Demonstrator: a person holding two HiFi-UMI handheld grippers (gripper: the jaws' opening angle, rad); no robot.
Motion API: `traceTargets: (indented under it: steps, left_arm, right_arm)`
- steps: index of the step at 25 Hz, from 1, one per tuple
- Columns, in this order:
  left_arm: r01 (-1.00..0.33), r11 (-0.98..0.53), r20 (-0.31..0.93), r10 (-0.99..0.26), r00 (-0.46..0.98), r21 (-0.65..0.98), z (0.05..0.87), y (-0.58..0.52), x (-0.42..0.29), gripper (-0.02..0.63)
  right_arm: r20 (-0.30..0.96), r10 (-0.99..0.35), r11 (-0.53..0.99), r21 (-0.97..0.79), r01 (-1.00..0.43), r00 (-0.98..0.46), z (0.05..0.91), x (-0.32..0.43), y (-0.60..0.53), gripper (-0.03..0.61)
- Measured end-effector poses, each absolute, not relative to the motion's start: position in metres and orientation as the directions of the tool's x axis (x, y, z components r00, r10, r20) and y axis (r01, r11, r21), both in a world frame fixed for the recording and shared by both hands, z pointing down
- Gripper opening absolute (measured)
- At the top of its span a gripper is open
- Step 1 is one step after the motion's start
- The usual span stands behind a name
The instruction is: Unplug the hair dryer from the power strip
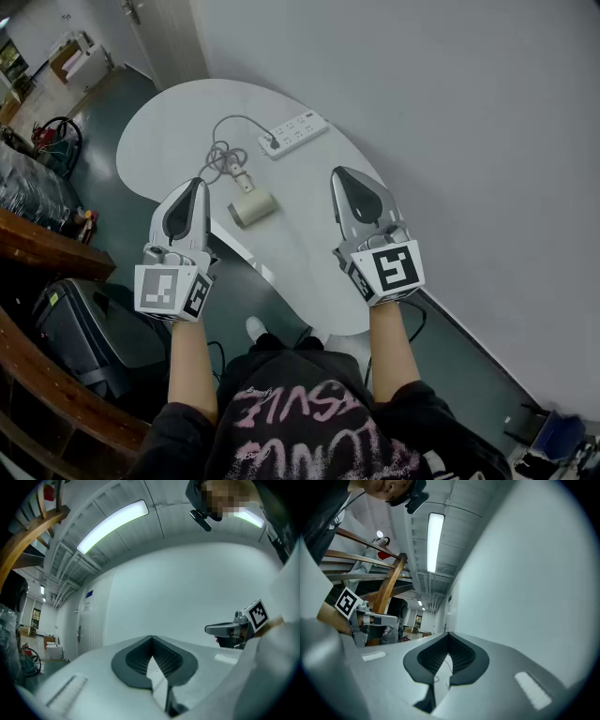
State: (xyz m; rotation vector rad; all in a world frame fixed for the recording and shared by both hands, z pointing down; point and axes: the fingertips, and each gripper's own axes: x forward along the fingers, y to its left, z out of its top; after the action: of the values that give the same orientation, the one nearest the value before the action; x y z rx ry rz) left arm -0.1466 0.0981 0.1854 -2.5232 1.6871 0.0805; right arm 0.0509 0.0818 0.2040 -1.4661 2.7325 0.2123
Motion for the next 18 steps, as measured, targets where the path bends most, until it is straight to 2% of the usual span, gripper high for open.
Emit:
traceTargets:
  steps: [18]
  left_arm:
    - [-0.918,-0.392,-0.103,-0.912,0.397,-0.069,0.183,0.108,-0.142,0.000]
  right_arm:
    - [-0.100,-0.803,0.574,0.137,-0.807,-0.588,0.203,0.043,0.095,0.009]
